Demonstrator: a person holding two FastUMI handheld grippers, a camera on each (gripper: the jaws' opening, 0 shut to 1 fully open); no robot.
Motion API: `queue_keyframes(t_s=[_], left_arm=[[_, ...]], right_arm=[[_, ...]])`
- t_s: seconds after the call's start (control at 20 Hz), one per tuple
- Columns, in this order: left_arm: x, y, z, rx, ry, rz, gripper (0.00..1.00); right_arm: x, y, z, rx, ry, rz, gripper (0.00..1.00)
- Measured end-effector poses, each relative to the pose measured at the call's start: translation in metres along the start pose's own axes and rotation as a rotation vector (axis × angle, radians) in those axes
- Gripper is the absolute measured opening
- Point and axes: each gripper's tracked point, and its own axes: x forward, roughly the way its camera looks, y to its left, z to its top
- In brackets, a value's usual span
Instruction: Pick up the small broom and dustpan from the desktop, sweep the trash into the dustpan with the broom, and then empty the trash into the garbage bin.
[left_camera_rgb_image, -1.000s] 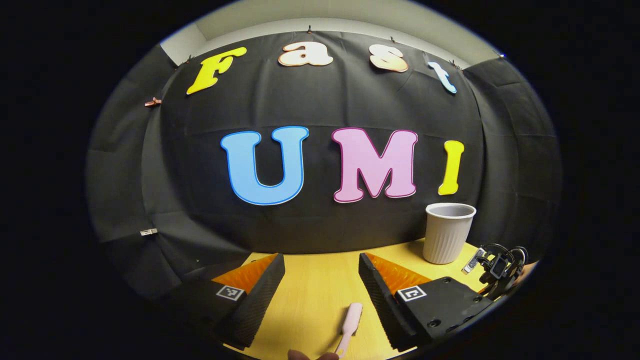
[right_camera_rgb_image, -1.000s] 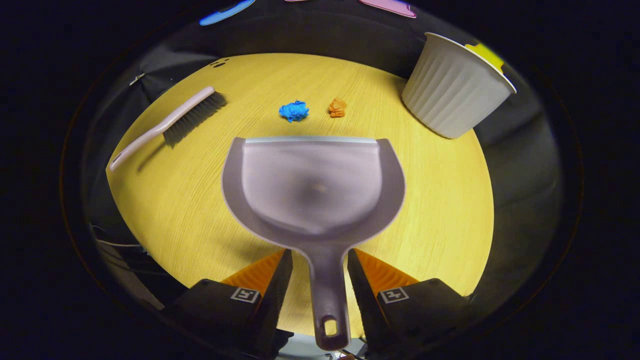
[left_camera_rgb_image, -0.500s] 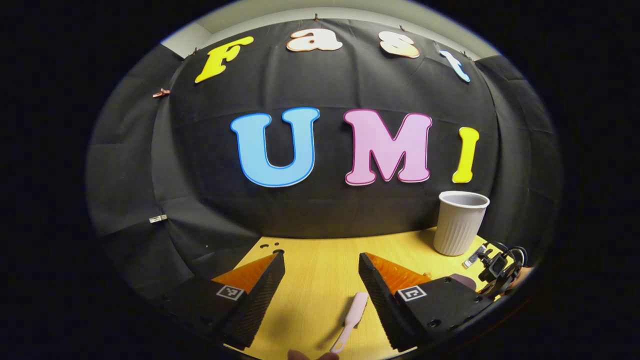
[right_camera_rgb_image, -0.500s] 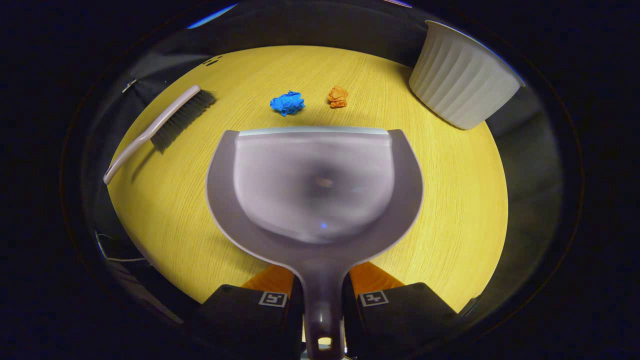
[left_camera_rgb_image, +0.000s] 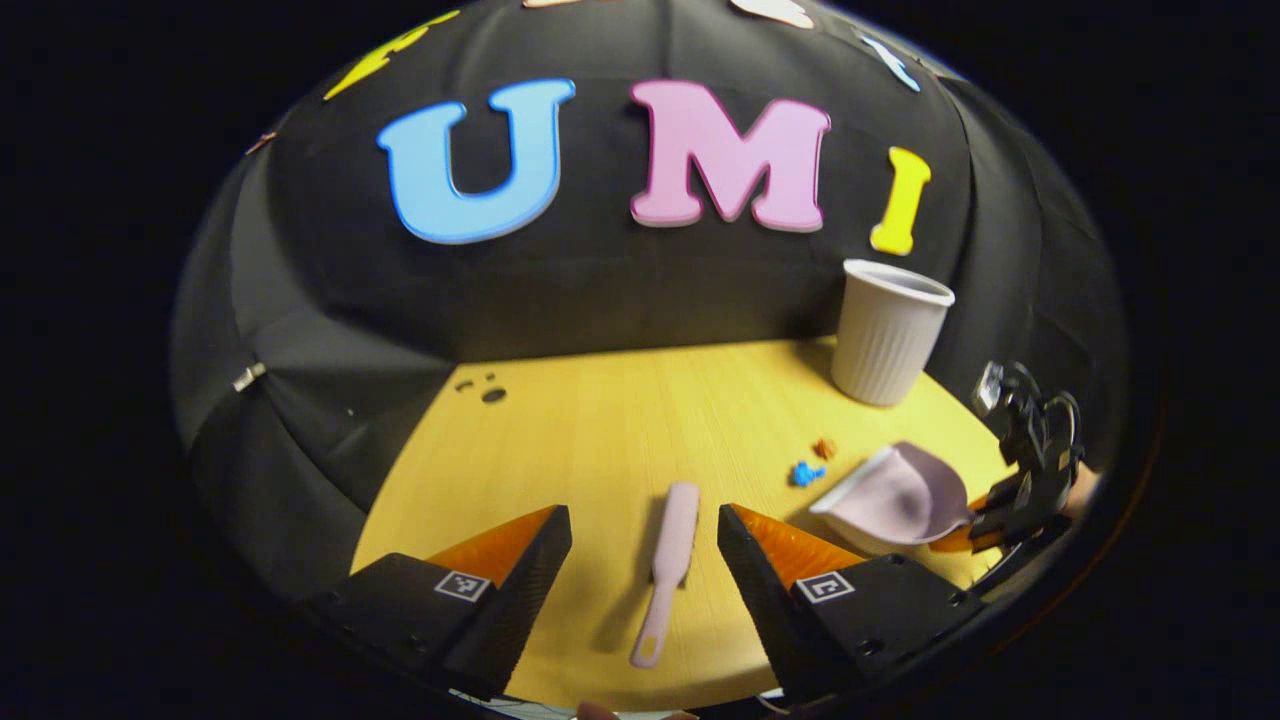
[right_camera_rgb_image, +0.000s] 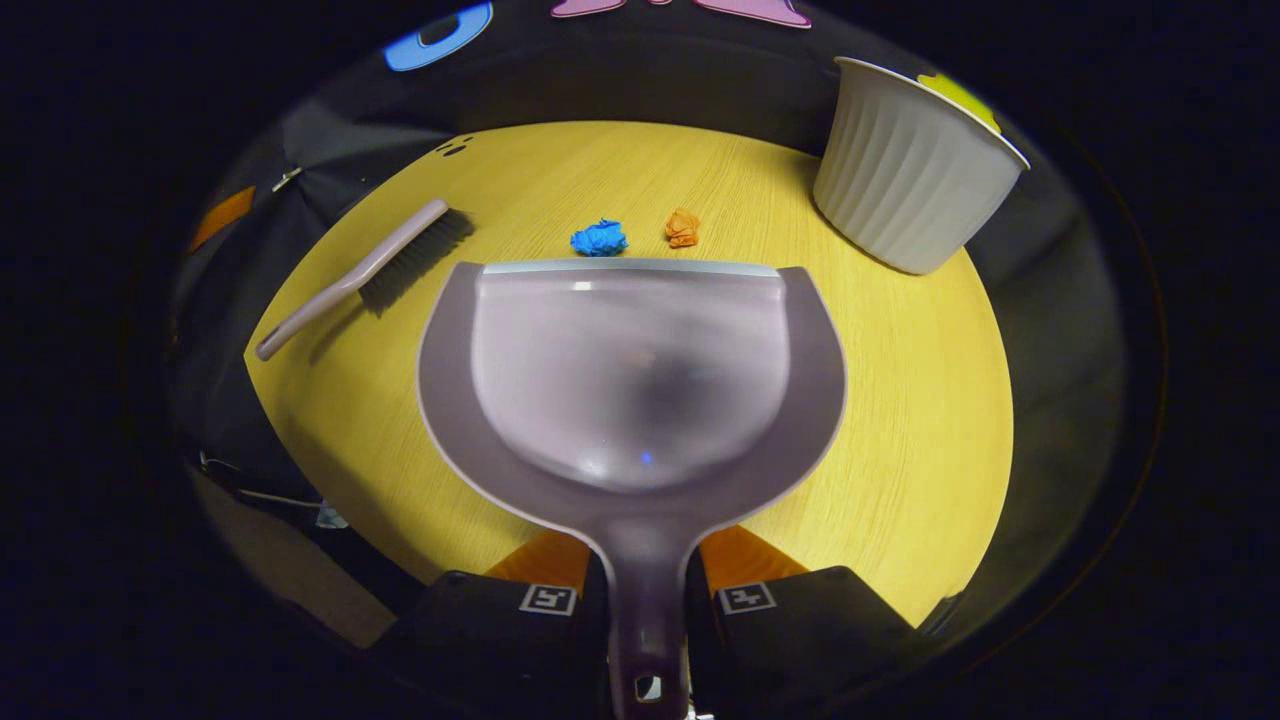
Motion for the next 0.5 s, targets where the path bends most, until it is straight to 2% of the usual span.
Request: queue_keyframes(t_s=[0.2, 0.25, 0.35, 0.4, 0.45, 0.5], left_arm=[[0.031, -0.012, -0.056, 0.055, 0.189, -0.053, 0.90], [0.040, -0.012, -0.067, 0.061, 0.230, -0.063, 0.89], [0.055, -0.014, -0.090, 0.057, 0.297, -0.070, 0.87], [0.062, -0.015, -0.098, 0.054, 0.324, -0.070, 0.85], [0.069, -0.015, -0.105, 0.058, 0.350, -0.069, 0.84], [0.075, -0.015, -0.112, 0.064, 0.374, -0.070, 0.83]], right_arm=[[0.009, -0.002, -0.004, -0.033, -0.010, -0.019, 0.36], [0.008, -0.002, -0.004, -0.030, -0.017, -0.020, 0.41], [0.008, -0.002, -0.005, -0.021, -0.023, -0.023, 0.41], [0.007, -0.002, -0.004, -0.016, -0.024, -0.025, 0.36], [0.006, -0.002, -0.004, -0.011, -0.025, -0.025, 0.41], [0.006, -0.002, -0.004, -0.008, -0.027, -0.028, 0.36]])
